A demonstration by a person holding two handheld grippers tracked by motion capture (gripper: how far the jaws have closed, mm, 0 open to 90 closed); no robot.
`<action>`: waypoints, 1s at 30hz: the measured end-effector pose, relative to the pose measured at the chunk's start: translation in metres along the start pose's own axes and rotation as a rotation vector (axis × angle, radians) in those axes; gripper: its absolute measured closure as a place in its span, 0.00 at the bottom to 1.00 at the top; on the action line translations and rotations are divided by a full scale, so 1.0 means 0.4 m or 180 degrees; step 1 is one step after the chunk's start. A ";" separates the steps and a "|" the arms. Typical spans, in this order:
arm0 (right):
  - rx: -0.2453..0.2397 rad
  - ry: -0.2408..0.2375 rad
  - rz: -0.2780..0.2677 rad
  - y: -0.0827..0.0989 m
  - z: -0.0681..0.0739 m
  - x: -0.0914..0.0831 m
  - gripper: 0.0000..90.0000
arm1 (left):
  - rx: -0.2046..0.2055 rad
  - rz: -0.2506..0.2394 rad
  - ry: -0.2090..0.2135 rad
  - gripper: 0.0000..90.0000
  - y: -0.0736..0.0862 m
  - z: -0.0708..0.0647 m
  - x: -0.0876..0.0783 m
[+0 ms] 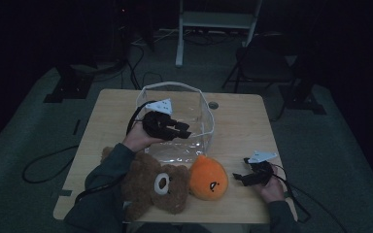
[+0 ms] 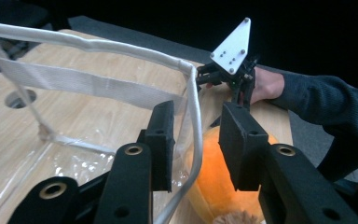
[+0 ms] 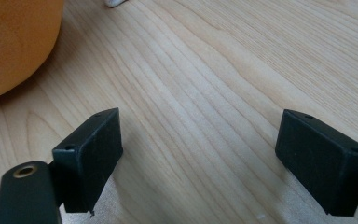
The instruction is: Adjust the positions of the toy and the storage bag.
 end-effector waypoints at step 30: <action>0.0025 0.0032 -0.0020 0.001 -0.003 -0.005 0.19 | -0.0079 -0.0133 -0.0214 0.69 0.056 -0.010 -0.158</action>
Point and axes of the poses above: each handheld gripper's, and its own axes: x roughly forward along the jaws, y roughly out of its underside, z roughly to its left, the point moved 10 cm from there along x, roughly forward along the jaws, and after that the axes turned 8 degrees about -z, right-handed, at the moved point
